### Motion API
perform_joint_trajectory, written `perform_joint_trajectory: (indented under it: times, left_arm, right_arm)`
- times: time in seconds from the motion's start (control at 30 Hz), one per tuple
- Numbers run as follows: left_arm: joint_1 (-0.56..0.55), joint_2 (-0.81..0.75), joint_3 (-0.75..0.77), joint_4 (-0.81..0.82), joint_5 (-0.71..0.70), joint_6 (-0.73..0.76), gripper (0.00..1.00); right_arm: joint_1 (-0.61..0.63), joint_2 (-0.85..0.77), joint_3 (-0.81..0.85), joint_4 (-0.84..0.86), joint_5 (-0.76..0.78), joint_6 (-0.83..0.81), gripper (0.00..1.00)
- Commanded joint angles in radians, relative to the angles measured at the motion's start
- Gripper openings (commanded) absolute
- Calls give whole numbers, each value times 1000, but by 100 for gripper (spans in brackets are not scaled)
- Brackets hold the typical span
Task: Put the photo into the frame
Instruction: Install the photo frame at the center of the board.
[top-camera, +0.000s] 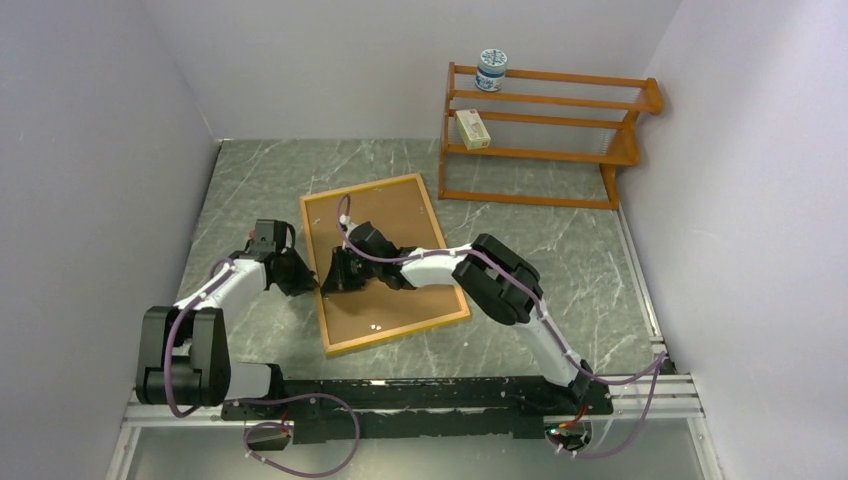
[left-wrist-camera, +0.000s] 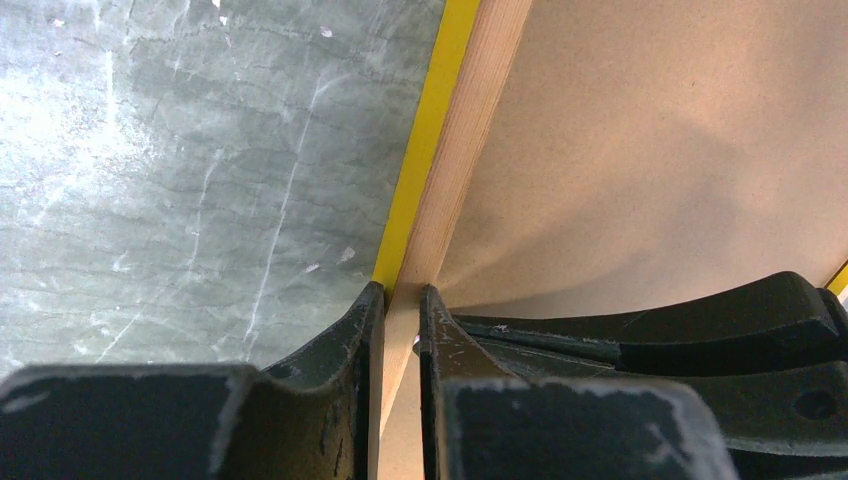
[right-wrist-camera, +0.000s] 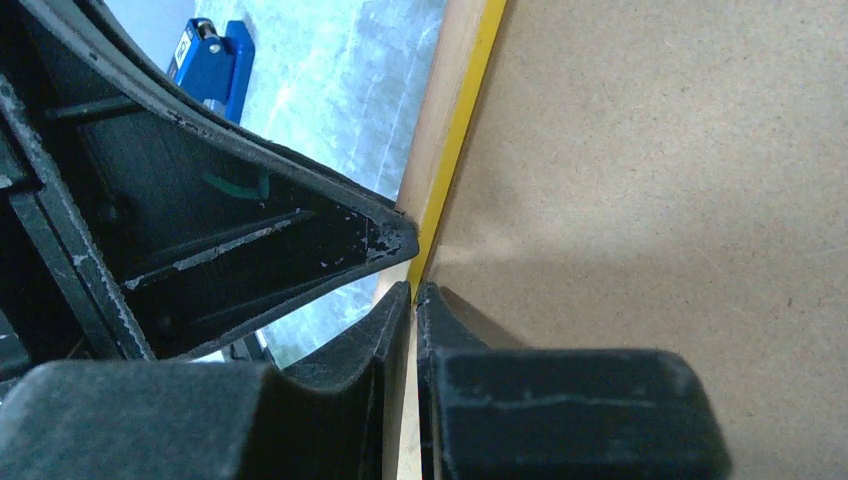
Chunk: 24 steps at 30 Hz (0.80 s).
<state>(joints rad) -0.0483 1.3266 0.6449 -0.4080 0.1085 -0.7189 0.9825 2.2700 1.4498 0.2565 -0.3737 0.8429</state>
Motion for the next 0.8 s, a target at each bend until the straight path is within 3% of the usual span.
perform_joint_trajectory:
  times: [0.0,0.3,0.43,0.6,0.77]
  left_arm:
    - [5,50,6,6,-53,9,4]
    - [7,57,19,-3,-58,10,4]
    - [7,45,21,-10,-59,9,5]
    - [7,27,33,-20,-58,8,9]
    - [9,1,41,-17,-44,2,13]
  right_arm:
    - [18,48,-33,-57,-74,-69,12]
    - [16,27,-44,-47,-109,-108,9]
    - [11,-1,3,-101,-64,-135,13]
    - [-25,-142,-32,-112,42,-140,23]
    - [-104,-329,-135,-174,167,-146,27]
